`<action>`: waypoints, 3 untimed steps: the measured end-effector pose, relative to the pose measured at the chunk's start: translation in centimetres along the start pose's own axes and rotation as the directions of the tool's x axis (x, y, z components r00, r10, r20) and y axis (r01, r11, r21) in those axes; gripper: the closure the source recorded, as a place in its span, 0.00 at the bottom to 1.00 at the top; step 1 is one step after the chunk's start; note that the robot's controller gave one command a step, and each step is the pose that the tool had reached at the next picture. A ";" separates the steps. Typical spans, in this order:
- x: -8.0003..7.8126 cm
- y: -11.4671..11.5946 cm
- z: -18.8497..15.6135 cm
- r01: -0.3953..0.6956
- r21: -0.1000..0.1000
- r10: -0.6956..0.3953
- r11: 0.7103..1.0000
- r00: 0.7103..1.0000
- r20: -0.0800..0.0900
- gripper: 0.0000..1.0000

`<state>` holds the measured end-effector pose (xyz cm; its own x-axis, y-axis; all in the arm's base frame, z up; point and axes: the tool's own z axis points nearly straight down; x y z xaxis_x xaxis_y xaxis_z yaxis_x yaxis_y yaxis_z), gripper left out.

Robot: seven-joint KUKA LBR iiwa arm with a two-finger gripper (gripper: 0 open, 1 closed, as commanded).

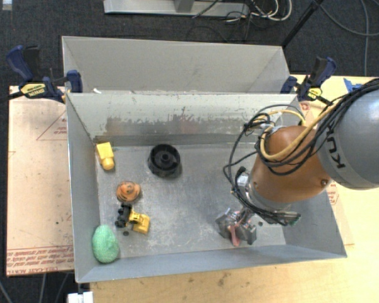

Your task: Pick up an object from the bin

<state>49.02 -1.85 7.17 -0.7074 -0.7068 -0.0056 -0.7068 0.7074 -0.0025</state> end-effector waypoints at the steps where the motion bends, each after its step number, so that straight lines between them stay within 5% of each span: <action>1: -1.2 1.5 -2.4 0.001 -0.003 -0.001 1.000 1.000 -0.004 1.00; 2: -1.9 -0.2 -8.6 0.000 -0.006 0.000 1.000 1.000 -0.006 1.00; 3: -2.5 0.0 -7.4 0.011 0.007 -0.011 1.000 1.000 0.005 1.00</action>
Offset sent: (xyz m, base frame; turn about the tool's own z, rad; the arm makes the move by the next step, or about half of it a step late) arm 0.0196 0.0067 0.1006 -0.0019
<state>50.79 -0.10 14.63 -0.6993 -0.7147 -0.0109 -0.7147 0.6994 -0.0097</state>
